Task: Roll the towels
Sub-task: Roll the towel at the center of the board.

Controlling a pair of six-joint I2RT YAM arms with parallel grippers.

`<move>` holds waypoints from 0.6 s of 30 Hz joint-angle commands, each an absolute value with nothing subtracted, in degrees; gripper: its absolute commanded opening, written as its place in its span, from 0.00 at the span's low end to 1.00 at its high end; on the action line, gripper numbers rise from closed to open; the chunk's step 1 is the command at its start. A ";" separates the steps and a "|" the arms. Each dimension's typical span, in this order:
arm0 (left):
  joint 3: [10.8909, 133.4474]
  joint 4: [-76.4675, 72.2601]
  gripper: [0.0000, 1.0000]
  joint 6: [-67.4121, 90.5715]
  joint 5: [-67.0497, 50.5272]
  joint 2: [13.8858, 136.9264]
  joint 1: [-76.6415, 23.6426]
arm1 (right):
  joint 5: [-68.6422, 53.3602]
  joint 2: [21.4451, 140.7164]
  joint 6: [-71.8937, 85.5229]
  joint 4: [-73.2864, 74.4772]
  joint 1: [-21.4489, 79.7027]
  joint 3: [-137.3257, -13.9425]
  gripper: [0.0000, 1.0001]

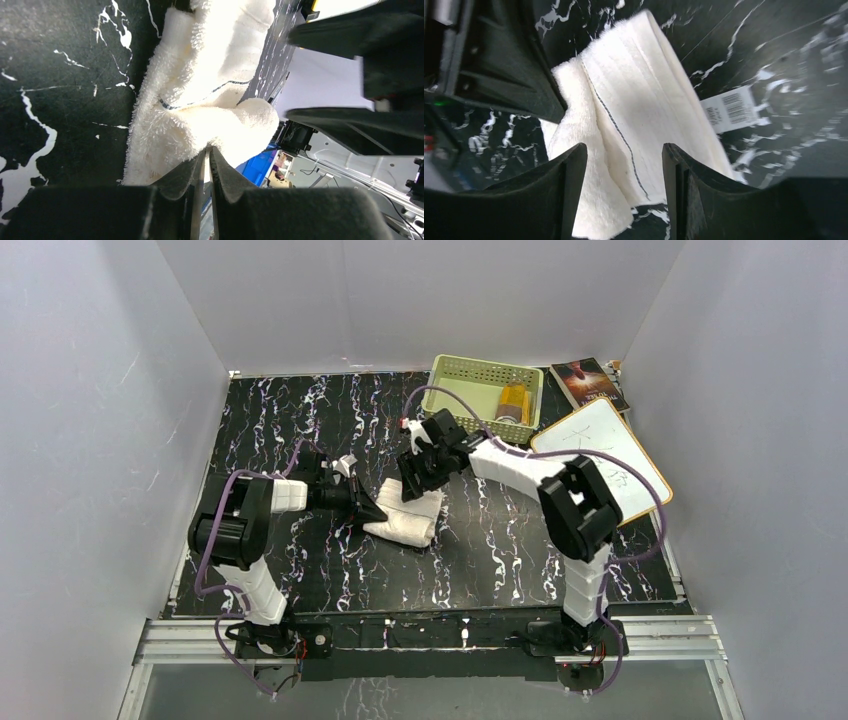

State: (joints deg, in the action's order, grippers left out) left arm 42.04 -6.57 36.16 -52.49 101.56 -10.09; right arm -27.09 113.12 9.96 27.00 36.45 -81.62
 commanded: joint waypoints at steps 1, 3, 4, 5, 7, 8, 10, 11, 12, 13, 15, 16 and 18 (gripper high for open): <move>42.81 -2.00 0.10 31.68 -45.37 103.89 -10.38 | -10.00 101.16 -6.43 18.47 41.70 -77.27 0.56; 43.15 -1.30 0.10 31.28 -45.33 104.05 -10.42 | -8.83 96.85 -12.13 14.51 44.85 -73.31 0.56; 43.29 -0.80 0.10 31.02 -45.13 104.17 -10.43 | -8.38 95.46 -14.31 13.26 46.29 -71.74 0.57; 43.45 -0.49 0.10 30.78 -45.06 104.22 -10.48 | -8.13 94.78 -16.57 12.97 47.69 -70.86 0.58; 43.66 -0.05 0.10 30.47 -44.95 104.40 -10.51 | -6.25 94.93 -20.18 15.08 50.65 -70.94 0.58; 43.81 0.06 0.10 30.35 -44.84 104.48 -10.48 | -5.09 95.65 -21.57 17.02 52.18 -71.46 0.58; 44.11 0.32 0.10 30.15 -44.87 104.79 -10.43 | -3.05 97.38 -23.17 19.51 54.45 -72.19 0.58; 44.29 0.46 0.10 30.10 -44.88 104.94 -10.49 | -2.46 98.14 -23.53 20.16 55.21 -72.13 0.58; 44.44 0.62 0.10 29.98 -44.85 105.01 -10.51 | -1.93 98.94 -23.88 20.28 56.02 -71.89 0.58; 44.68 0.95 0.10 29.75 -44.83 105.15 -10.49 | -1.59 99.32 -24.08 20.22 56.61 -71.49 0.58; 45.10 1.62 0.10 29.35 -44.75 105.22 -10.46 | -1.09 100.24 -24.33 20.00 57.61 -70.57 0.58; 45.33 1.97 0.10 29.09 -44.66 105.27 -10.44 | -1.00 101.10 -24.34 19.85 57.91 -70.12 0.58; 45.74 2.63 0.10 28.65 -44.46 105.34 -10.42 | -0.73 101.77 -24.38 19.42 58.40 -69.38 0.58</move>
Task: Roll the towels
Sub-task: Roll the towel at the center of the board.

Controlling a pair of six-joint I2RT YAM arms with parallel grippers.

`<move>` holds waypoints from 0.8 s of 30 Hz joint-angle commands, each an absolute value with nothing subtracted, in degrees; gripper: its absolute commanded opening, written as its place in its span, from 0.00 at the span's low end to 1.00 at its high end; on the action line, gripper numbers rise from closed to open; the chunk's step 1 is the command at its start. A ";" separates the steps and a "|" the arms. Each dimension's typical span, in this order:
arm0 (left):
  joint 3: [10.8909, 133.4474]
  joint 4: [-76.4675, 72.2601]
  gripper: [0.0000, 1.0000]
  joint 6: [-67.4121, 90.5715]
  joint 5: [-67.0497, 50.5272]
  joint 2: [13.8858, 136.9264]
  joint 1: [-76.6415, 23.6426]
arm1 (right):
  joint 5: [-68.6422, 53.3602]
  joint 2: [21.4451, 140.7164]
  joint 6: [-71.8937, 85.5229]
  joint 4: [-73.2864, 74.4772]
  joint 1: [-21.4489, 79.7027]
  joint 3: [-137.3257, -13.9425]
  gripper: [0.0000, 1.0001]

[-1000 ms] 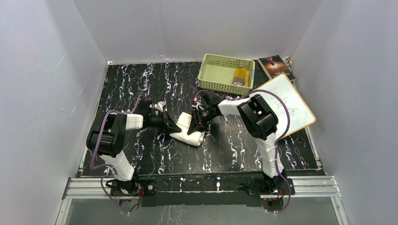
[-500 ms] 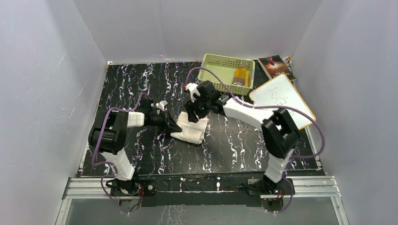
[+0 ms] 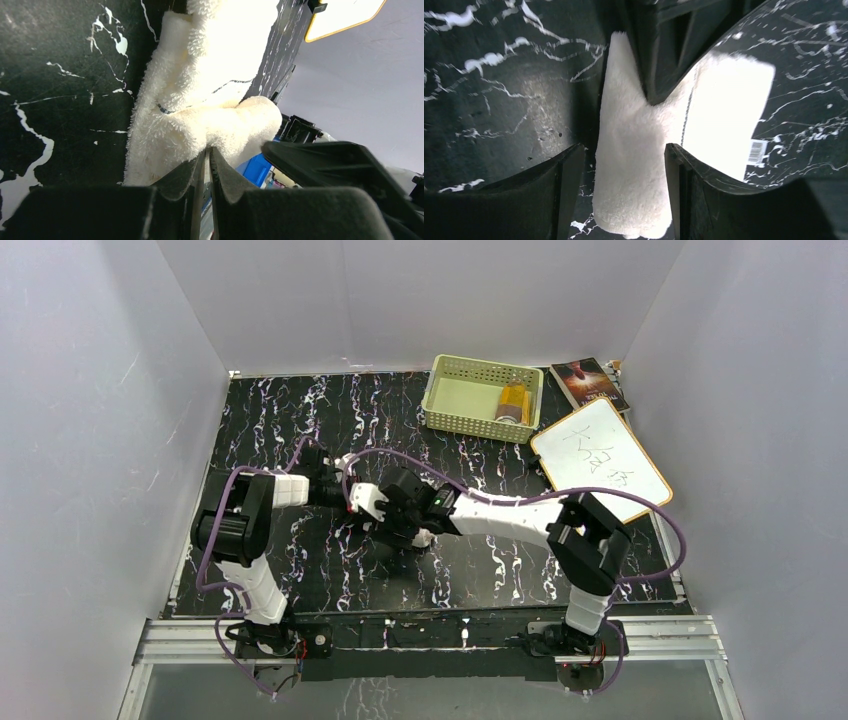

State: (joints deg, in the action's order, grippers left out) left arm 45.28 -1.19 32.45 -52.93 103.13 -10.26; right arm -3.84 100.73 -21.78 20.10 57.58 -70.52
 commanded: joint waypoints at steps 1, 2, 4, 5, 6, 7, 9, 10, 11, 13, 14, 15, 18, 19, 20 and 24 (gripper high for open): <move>45.91 2.90 0.10 28.53 -44.43 105.39 -10.49 | -0.62 102.05 -24.40 19.03 58.56 -68.90 0.58; 46.12 3.16 0.10 28.42 -44.39 105.50 -10.48 | -0.45 102.37 -24.43 18.54 58.69 -68.33 0.58; 46.44 3.37 0.10 28.30 -44.39 105.67 -10.44 | 0.25 103.55 -24.47 17.86 58.75 -67.74 0.58; 46.78 3.73 0.10 28.03 -44.47 105.73 -10.46 | 0.78 104.33 -24.32 18.11 58.75 -67.83 0.58; 47.27 4.38 0.10 27.70 -44.40 105.81 -10.46 | 1.71 105.08 -23.90 17.97 58.87 -67.85 0.58; 47.85 5.13 0.10 27.14 -44.29 105.88 -10.52 | 2.46 105.64 -23.73 17.89 58.94 -67.81 0.57; 49.24 7.36 0.10 25.94 -43.90 105.97 -10.46 | 4.51 106.65 -23.03 17.04 59.08 -67.53 0.55; 50.32 8.43 0.11 25.18 -43.83 106.09 -10.46 | 5.73 107.10 -22.73 16.81 59.14 -67.38 0.54; 51.11 9.39 0.11 24.57 -43.81 106.15 -10.42 | 7.32 107.60 -22.43 16.62 59.22 -67.41 0.52; 53.27 11.99 0.13 22.93 -44.84 106.22 -10.36 | 10.25 108.23 -21.70 16.52 59.32 -67.50 0.48; 54.79 14.06 0.15 21.86 -45.32 106.09 -10.08 | 10.69 108.28 -21.40 16.45 59.31 -67.50 0.44; 56.57 15.93 0.18 20.94 -45.68 105.54 -9.60 | 10.65 108.08 -21.00 16.44 59.32 -67.50 0.39; 62.01 20.42 0.28 19.45 -47.00 102.14 -6.81 | 8.75 107.36 -19.34 17.23 59.27 -67.77 0.23; 63.58 21.61 0.31 19.37 -47.25 100.87 -5.49 | 7.15 107.16 -18.69 17.91 59.24 -68.15 0.20; 65.03 22.44 0.33 19.48 -47.45 99.48 -4.17 | 5.34 106.79 -17.85 18.64 59.19 -68.69 0.18; 66.92 23.34 0.37 20.65 -48.45 94.34 0.14 | -7.59 103.71 -12.65 20.10 57.96 -70.84 0.14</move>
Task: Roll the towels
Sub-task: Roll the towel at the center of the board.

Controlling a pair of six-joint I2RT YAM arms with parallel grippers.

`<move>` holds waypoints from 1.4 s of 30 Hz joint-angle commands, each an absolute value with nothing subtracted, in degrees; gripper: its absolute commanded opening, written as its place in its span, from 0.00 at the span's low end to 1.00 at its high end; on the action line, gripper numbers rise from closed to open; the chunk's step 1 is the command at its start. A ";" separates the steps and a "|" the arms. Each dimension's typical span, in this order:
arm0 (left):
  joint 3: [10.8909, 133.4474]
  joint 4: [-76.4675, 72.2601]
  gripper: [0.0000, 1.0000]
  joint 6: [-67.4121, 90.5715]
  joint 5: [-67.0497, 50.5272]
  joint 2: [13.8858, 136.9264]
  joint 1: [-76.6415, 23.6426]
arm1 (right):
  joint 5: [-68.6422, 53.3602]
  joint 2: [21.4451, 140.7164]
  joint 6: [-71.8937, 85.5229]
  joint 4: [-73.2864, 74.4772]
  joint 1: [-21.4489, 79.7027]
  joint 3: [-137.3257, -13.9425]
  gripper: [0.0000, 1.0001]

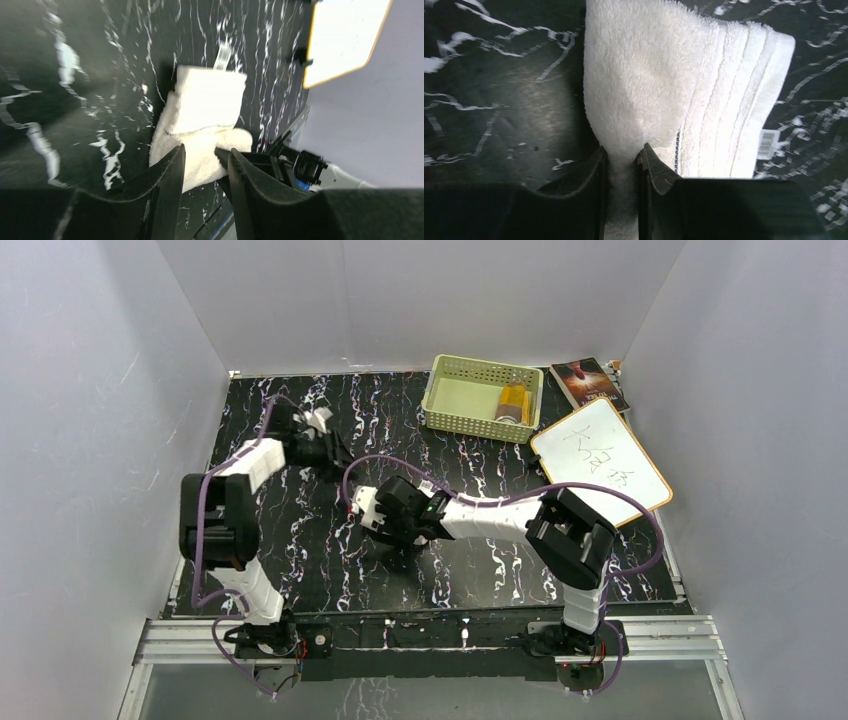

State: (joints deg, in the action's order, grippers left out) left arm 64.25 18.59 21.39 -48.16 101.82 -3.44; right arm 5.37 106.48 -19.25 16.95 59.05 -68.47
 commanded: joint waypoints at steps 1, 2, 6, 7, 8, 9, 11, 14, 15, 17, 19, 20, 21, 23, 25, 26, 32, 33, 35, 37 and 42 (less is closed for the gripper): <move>66.70 23.22 0.37 20.80 -48.51 93.27 0.51 | -11.19 103.06 -11.15 20.04 57.16 -71.39 0.14; 66.26 23.13 0.37 20.90 -48.51 92.32 0.58 | -15.13 102.72 -9.38 20.04 56.21 -71.97 0.13; 63.60 21.51 0.38 21.20 -50.48 89.48 0.62 | -27.55 104.86 -2.21 20.79 51.03 -75.03 0.16; 62.78 20.98 0.38 21.26 -50.86 88.98 0.55 | -30.51 106.07 -0.69 21.74 49.63 -75.96 0.16; 62.09 20.65 0.38 21.22 -51.15 88.62 0.61 | -33.41 107.18 0.45 21.81 48.49 -76.45 0.16; 61.27 20.43 0.38 21.08 -51.42 88.50 0.57 | -35.88 108.09 2.45 21.14 47.30 -76.50 0.16; 59.81 19.66 0.37 21.13 -52.15 88.53 0.58 | -40.77 109.67 5.78 18.71 44.74 -75.95 0.15; 57.28 17.15 0.35 22.49 -53.67 88.56 0.14 | -48.08 111.88 12.14 14.03 40.13 -75.16 0.14; 56.44 16.06 0.35 23.15 -53.90 88.46 -0.03 | -50.54 112.97 14.86 11.48 38.56 -74.92 0.14; 55.33 14.01 0.35 24.42 -54.32 88.48 -0.57 | -55.27 115.40 19.66 8.07 35.88 -74.74 0.14; 54.23 12.03 0.34 25.69 -54.77 88.71 -1.14 | -56.89 118.23 22.35 6.80 34.21 -75.19 0.14; 53.78 10.85 0.34 26.42 -55.10 88.87 -1.48 | -57.41 120.00 23.01 6.18 33.78 -75.38 0.14; 53.40 9.83 0.34 27.06 -55.45 89.22 -1.94 | -58.27 121.43 23.55 5.58 33.49 -75.66 0.14; 52.68 7.72 0.34 28.43 -55.91 90.02 -3.04 | -59.77 123.86 25.72 3.56 33.17 -75.70 0.14; 51.89 5.33 0.34 29.68 -56.31 91.17 -4.47 | -60.75 125.69 28.48 0.46 32.93 -75.03 0.15; 51.45 4.20 0.33 30.42 -56.33 92.14 -5.41 | -60.89 126.35 29.69 -0.84 32.88 -74.59 0.15; 48.62 -3.95 0.31 34.63 -55.44 97.94 -7.37 | -57.53 126.95 29.41 1.05 32.60 -74.99 0.16; 48.54 -4.05 0.30 34.31 -54.68 99.05 -7.45 | -56.40 126.66 28.68 2.31 32.58 -75.48 0.17; 48.81 -3.25 0.29 32.52 -52.67 101.54 -7.46 | -53.73 125.72 25.31 7.06 32.59 -77.34 0.18; 49.27 -1.91 0.28 30.99 -51.13 103.56 -7.51 | -49.61 123.94 20.47 12.38 33.01 -79.57 0.31; 51.59 1.79 0.28 27.98 -48.23 105.48 -8.25 | -31.08 116.07 7.51 23.08 35.62 -84.39 0.55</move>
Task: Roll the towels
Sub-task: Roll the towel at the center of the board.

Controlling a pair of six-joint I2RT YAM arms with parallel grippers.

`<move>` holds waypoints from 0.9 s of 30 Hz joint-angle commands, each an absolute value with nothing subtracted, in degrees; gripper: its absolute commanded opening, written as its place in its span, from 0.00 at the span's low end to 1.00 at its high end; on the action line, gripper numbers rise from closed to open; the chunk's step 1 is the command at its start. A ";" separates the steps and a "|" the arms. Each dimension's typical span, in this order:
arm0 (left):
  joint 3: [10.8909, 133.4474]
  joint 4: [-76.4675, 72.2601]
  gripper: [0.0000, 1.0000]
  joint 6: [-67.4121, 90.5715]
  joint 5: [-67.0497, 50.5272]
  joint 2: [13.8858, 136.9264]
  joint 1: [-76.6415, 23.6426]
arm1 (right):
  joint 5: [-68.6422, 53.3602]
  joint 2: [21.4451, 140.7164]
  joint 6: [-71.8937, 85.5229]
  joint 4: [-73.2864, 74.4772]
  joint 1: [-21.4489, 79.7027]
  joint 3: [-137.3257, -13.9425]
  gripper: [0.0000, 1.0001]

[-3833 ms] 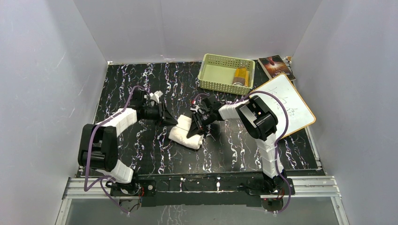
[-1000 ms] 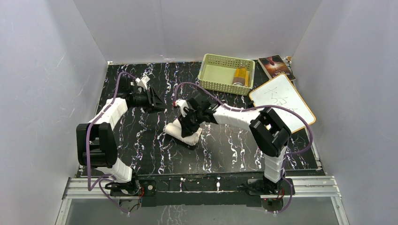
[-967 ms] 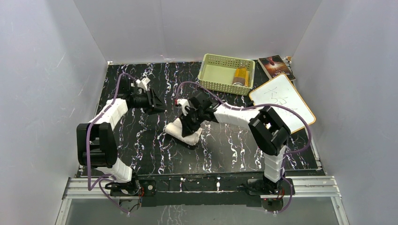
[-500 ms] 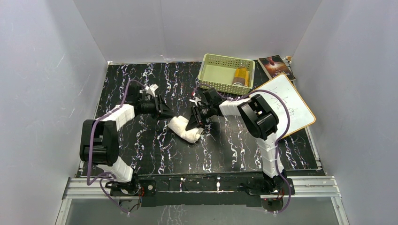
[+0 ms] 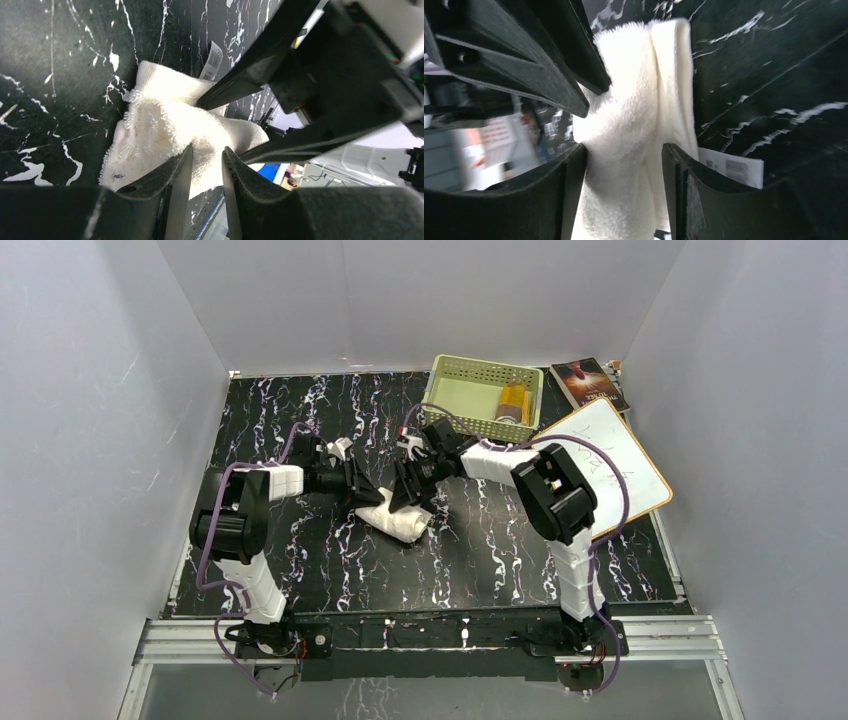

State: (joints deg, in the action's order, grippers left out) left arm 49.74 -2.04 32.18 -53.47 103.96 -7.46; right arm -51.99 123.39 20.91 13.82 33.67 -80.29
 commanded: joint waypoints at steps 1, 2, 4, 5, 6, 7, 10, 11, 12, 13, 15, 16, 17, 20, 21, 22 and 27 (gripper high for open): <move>52.10 2.25 0.28 27.67 -47.99 105.67 -8.30 | -27.31 114.17 5.93 23.18 36.23 -84.27 0.56; 52.74 2.66 0.28 27.42 -47.83 105.85 -8.41 | -23.76 112.21 4.19 22.84 37.09 -83.80 0.57; 53.68 3.54 0.28 26.88 -47.44 106.37 -8.60 | -16.94 108.15 0.22 20.54 39.55 -81.86 0.58; 54.04 3.79 0.28 26.70 -47.30 106.59 -8.73 | -14.28 106.42 -1.81 19.29 41.10 -80.75 0.60; 54.39 4.11 0.28 26.53 -47.23 106.81 -8.83 | -11.93 104.77 -3.86 18.01 42.46 -79.63 0.60; 54.59 4.39 0.28 26.42 -47.14 106.94 -8.91 | -9.86 103.51 -5.67 17.23 44.19 -78.78 0.61; 54.89 4.89 0.28 25.98 -46.86 107.41 -9.05 | -4.88 102.72 -10.49 17.63 49.38 -78.57 0.62; 54.81 5.04 0.28 25.87 -46.83 107.56 -9.12 | -3.29 103.11 -11.67 18.77 50.68 -78.95 0.61; 54.86 5.13 0.28 25.78 -46.72 107.64 -9.14 | -1.78 103.69 -12.36 19.61 51.83 -79.19 0.61; 54.85 5.29 0.28 25.63 -46.69 107.79 -9.14 | -0.56 104.24 -12.94 20.48 52.85 -79.26 0.61; 54.93 5.56 0.28 25.37 -46.63 108.08 -9.13 | 1.72 105.14 -13.68 21.13 54.92 -78.87 0.61; 55.04 5.69 0.28 25.21 -46.61 108.19 -9.14 | 3.09 105.60 -14.13 21.22 56.00 -78.66 0.60; 55.07 5.85 0.28 25.04 -46.52 108.29 -9.14 | 4.61 106.01 -14.67 21.21 57.13 -78.21 0.60; 55.30 6.39 0.28 24.56 -46.43 108.86 -9.14 | 9.49 107.40 -15.83 20.86 60.27 -77.10 0.60; 55.37 6.53 0.28 24.44 -46.43 109.01 -9.14 | 11.62 108.01 -16.19 20.87 61.21 -76.93 0.60; 55.41 6.63 0.28 24.37 -46.41 109.10 -9.12 | 14.00 108.73 -16.33 20.75 61.98 -76.79 0.60; 56.08 7.82 0.28 23.47 -46.59 109.83 -9.13 | 22.49 112.21 -16.70 19.04 63.60 -76.02 0.59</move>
